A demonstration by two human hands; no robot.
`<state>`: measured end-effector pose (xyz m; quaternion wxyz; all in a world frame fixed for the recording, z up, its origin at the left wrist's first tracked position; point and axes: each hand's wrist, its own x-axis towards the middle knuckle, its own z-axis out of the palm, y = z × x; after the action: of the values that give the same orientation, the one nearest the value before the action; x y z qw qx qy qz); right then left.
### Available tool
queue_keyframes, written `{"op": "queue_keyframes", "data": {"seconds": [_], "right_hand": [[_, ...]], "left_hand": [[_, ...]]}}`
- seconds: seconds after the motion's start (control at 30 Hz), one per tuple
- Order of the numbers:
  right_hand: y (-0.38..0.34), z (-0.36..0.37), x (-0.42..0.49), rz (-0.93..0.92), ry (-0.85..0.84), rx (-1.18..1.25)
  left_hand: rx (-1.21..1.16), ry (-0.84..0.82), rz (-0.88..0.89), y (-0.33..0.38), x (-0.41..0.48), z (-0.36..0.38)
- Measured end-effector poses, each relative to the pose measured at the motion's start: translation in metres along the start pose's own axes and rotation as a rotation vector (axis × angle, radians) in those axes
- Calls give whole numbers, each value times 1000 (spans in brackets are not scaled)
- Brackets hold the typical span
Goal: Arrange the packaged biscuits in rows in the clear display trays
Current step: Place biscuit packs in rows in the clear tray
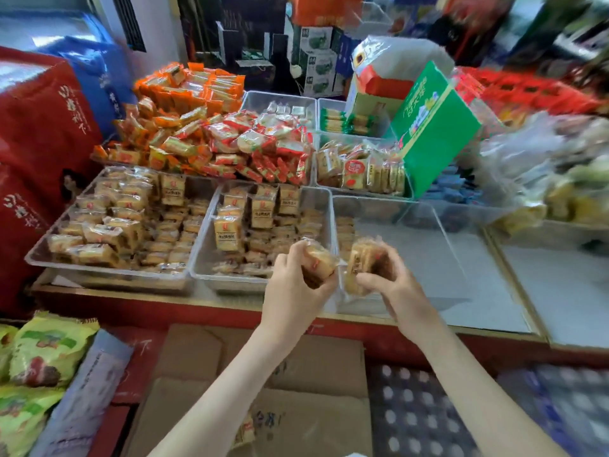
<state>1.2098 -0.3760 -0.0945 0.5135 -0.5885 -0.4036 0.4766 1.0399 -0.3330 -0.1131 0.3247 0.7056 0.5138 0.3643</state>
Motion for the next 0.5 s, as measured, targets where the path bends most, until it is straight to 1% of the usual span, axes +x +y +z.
{"op": "queue_keyframes", "data": {"seconds": [0.1,0.17,0.27,0.37,0.47,0.5], "right_hand": [[4,-43,-13,86,0,324],[9,-71,-20,123,-38,422],[8,-106,-32,142,-187,414],[9,-136,-37,161,-274,471],[12,-159,-38,177,-313,492],[13,-164,-37,168,-339,480]], "left_hand": [[118,-84,13,33,-7,29],[169,-109,33,54,-14,50],[182,-164,10,82,-20,78],[48,-260,-109,107,-28,99],[-42,-288,-210,121,-33,111],[-105,-303,-283,124,-34,113]]}}
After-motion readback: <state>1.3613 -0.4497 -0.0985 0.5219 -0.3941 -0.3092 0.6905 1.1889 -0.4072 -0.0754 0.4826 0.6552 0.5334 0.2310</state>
